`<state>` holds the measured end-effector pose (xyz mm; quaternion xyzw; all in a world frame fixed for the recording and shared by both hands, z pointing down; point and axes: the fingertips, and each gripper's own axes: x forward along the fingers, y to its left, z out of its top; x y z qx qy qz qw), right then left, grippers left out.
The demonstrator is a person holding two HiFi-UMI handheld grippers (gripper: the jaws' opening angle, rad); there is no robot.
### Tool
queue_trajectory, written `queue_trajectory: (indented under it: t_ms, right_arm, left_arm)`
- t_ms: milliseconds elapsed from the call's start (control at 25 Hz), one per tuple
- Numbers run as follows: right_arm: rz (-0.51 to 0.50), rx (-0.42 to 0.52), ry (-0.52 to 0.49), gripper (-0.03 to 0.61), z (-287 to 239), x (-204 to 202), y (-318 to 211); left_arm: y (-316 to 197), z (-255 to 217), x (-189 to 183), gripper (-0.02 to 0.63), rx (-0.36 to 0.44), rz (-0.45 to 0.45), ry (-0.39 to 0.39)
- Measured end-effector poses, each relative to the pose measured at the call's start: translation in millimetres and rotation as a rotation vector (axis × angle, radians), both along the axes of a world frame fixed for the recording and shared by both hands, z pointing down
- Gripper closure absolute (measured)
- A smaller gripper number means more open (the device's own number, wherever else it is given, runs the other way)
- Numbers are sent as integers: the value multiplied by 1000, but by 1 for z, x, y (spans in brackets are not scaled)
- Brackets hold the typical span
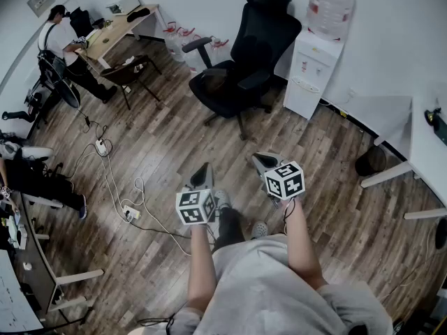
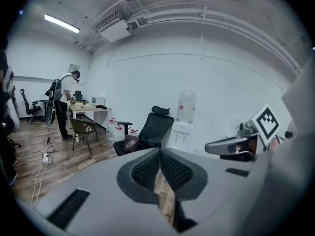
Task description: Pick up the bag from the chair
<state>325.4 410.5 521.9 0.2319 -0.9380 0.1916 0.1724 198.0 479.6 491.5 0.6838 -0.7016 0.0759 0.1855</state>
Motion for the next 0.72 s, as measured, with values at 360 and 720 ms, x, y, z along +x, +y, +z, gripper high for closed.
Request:
queue_trajectory:
  t_ms: [360,720]
  right_arm:
    - [-15,0,-6,572,-2,-5,-1]
    - [11,89,-96,571,-22,-12,-14]
  left_arm:
    - [2,-2,-12,607,-6,-40,-6]
    - [1,-6,-19,606,21,-32,-10]
